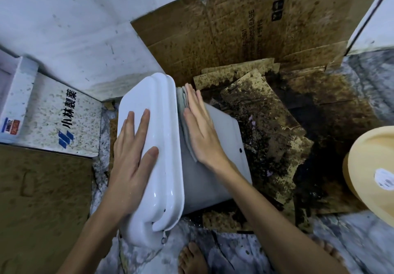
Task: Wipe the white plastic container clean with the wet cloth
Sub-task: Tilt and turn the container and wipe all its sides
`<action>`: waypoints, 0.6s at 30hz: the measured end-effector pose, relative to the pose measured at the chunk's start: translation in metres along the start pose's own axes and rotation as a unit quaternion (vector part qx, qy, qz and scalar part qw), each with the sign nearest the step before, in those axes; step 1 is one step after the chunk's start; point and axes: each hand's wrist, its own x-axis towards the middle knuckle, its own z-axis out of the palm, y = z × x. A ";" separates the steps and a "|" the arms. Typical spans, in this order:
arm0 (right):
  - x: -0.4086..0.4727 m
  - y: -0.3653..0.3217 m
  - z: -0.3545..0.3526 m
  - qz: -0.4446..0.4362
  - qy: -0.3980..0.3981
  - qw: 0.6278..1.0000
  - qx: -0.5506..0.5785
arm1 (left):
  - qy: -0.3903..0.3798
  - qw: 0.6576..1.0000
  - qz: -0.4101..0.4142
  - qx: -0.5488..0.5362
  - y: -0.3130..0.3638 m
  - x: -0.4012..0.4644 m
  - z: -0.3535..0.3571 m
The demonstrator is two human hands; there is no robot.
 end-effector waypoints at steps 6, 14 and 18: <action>0.003 0.086 -0.035 0.183 0.059 0.981 -0.024 | -0.001 1.000 -0.003 0.002 -0.003 -0.001 -0.002; -0.007 0.118 -0.049 0.283 0.079 0.956 -0.013 | 0.000 1.000 -0.002 0.012 0.005 0.000 -0.001; -0.020 0.086 -0.038 0.224 0.070 0.972 -0.004 | -0.002 1.000 -0.004 0.005 0.006 -0.001 0.001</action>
